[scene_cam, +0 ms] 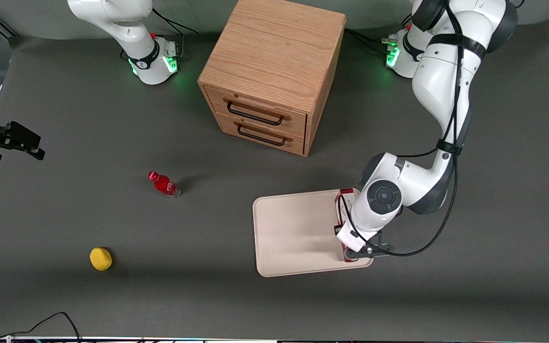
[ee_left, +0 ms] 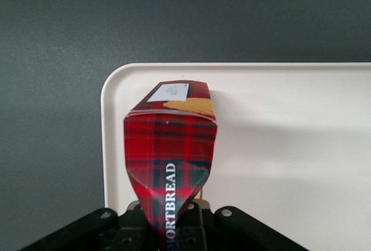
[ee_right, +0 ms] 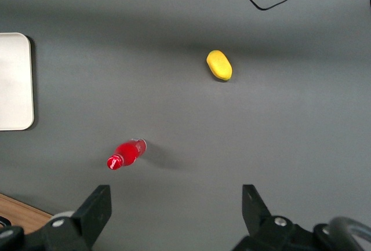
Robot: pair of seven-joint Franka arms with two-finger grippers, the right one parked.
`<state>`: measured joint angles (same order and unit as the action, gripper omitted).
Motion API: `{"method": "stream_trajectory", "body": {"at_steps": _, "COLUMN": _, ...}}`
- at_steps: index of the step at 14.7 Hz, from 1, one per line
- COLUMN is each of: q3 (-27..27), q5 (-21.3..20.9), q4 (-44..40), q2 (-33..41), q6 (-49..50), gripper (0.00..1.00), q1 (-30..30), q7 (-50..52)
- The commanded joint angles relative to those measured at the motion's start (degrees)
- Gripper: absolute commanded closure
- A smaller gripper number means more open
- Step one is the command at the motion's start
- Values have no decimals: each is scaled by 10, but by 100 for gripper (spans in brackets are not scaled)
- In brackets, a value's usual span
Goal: Place red cookie box on tray
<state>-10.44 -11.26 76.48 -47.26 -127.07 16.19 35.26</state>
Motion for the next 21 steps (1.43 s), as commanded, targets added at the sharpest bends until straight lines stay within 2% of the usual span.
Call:
{"method": "stream_trajectory", "body": {"at_steps": 1, "q3": 8, "q5": -26, "q4": -19, "q2": -16, "q6": -9, "gripper": 100, "q1": 9, "q7": 10}}
{"method": "stream_trajectory", "body": {"at_steps": 2, "q3": 8, "q5": -26, "q4": -19, "q2": -16, "q6": -10, "gripper": 100, "q1": 7, "q7": 6}}
{"method": "stream_trajectory", "body": {"at_steps": 4, "q3": 8, "q5": -26, "q4": -20, "q2": -15, "q6": -10, "gripper": 38, "q1": 6, "q7": -1}}
{"method": "stream_trajectory", "body": {"at_steps": 5, "q3": 8, "q5": -28, "q4": -21, "q2": -14, "q6": -10, "gripper": 0, "q1": 6, "q7": -3}}
{"method": "stream_trajectory", "body": {"at_steps": 10, "q3": 9, "q5": -30, "q4": -21, "q2": 29, "q6": 19, "gripper": 0, "q1": -1, "q7": -2}}
{"method": "stream_trajectory", "body": {"at_steps": 12, "q3": 9, "q5": -26, "q4": -18, "q2": 93, "q6": 119, "gripper": 0, "q1": -9, "q7": -19}}
{"method": "stream_trajectory", "body": {"at_steps": 14, "q3": 7, "q5": -11, "q4": -5, "q2": 165, "q6": 197, "gripper": 0, "q1": -36, "q7": -84}}
{"method": "stream_trajectory", "body": {"at_steps": 18, "q3": 8, "q5": 47, "q4": 34, "q2": 288, "q6": 312, "gripper": 0, "q1": -115, "q7": -257}}
{"method": "stream_trajectory", "body": {"at_steps": 21, "q3": 9, "q5": 62, "q4": 50, "q2": 355, "q6": 392, "gripper": 0, "q1": -169, "q7": -359}}
